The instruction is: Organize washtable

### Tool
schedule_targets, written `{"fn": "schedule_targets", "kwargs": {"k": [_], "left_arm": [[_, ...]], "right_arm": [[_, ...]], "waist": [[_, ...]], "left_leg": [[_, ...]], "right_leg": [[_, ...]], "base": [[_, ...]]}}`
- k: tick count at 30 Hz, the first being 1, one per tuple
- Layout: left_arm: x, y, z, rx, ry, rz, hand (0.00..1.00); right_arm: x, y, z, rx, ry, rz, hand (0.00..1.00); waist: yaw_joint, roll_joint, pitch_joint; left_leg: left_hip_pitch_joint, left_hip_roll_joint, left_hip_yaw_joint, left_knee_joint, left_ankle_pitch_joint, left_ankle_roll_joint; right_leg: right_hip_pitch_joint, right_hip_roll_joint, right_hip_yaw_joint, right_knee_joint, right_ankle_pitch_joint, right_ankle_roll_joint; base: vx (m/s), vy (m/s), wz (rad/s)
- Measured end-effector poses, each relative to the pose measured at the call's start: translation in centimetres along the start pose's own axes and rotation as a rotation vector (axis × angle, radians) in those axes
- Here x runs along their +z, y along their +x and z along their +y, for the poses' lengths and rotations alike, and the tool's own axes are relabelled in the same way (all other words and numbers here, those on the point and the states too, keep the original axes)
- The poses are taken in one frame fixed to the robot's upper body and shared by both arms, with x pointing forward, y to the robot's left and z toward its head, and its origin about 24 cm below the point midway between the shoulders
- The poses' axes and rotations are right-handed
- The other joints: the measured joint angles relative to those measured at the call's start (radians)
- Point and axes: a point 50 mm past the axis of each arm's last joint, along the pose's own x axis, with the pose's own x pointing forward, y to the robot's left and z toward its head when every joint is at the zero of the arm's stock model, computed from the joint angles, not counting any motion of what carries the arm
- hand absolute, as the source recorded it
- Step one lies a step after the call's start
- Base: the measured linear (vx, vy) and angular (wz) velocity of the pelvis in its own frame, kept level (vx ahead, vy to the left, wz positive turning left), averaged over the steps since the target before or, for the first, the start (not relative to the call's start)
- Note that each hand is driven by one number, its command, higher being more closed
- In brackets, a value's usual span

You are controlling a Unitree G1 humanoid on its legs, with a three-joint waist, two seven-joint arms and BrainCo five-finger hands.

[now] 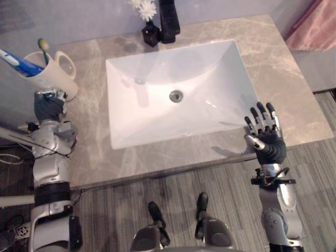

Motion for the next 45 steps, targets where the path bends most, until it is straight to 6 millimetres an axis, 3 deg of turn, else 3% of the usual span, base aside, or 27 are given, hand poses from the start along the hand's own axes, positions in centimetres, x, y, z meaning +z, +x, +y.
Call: {"fn": "schedule_targets", "kwargs": {"k": [15,29,31,36,40,42,43,45], "left_arm": [[-0.3,-0.2,-0.5,-0.032,0.014,0.013,1.0],[-2.5,-5.0,-1.3,-0.122,-0.02,0.058,1.0],[-2.7,-6.0,-1.5,-0.122,-0.04,0.06,1.0],[-3.6,-9.7,-1.8,-0.092,-0.133,0.077,1.0],[-3.1,-12.0,-0.9,-0.039,-0.165,0.054,1.0],[-2.6,-13.0,-0.1,-0.005,-0.161,0.035,1.0],[-2.4,-13.6,0.4,0.021,-0.157,0.028,0.0],[-2.2,-14.2,1.0,0.049,-0.147,0.021,0.0]], "right_arm": [[-0.2,0.0,-0.2,-0.005,0.001,0.006,0.0],[-1.0,0.0,-0.7,-0.031,0.006,0.038,0.0],[-1.0,0.0,-0.8,-0.036,0.005,0.043,0.0],[-1.3,-0.2,-1.5,-0.066,-0.005,0.067,0.0],[-1.8,-0.4,-2.0,-0.089,-0.006,0.107,0.0],[-2.1,-0.5,-2.3,-0.108,-0.006,0.124,0.0],[-2.2,-0.7,-2.6,-0.127,-0.004,0.128,0.0],[-2.2,-0.8,-2.9,-0.145,-0.01,0.13,0.0]], "waist": [[-0.008,0.0,0.0],[-0.016,0.005,-0.003],[-0.014,0.014,-0.009],[-0.007,0.064,-0.057],[0.011,0.095,-0.092],[0.012,0.097,-0.112],[0.012,0.097,-0.119],[0.014,0.096,-0.12]], "left_leg": [[-0.003,-0.007,-0.025,0.0,0.004,0.006],[0.034,-0.011,-0.055,0.0,0.008,0.01],[0.037,-0.013,-0.062,0.0,0.008,0.01],[0.052,-0.015,-0.103,0.0,0.009,0.012],[0.075,-0.014,-0.121,0.0,0.009,0.01],[0.077,-0.013,-0.131,0.0,0.009,0.01],[0.081,-0.013,-0.137,0.0,0.009,0.01],[0.091,-0.012,-0.143,0.0,0.009,0.009]], "right_leg": [[0.0,-0.009,-0.02,0.016,-0.001,-0.001],[0.057,-0.019,-0.055,0.014,-0.006,0.002],[0.063,-0.021,-0.062,0.012,-0.006,0.002],[0.115,-0.021,-0.108,-0.013,-0.006,0.002],[0.164,-0.016,-0.137,-0.036,-0.005,0.004],[0.173,-0.014,-0.145,-0.042,-0.004,0.004],[0.184,-0.013,-0.155,-0.045,-0.004,0.004],[0.196,-0.011,-0.159,-0.045,-0.005,0.005]], "base": [[0.0,-0.001,0.03],[-0.01,-0.002,0.07],[-0.01,0.005,0.11],[0.01,-0.003,0.23],[-0.01,-0.008,0.18],[-0.02,-0.009,0.19],[-0.01,-0.005,0.17],[-0.01,0.0,0.13]]}}
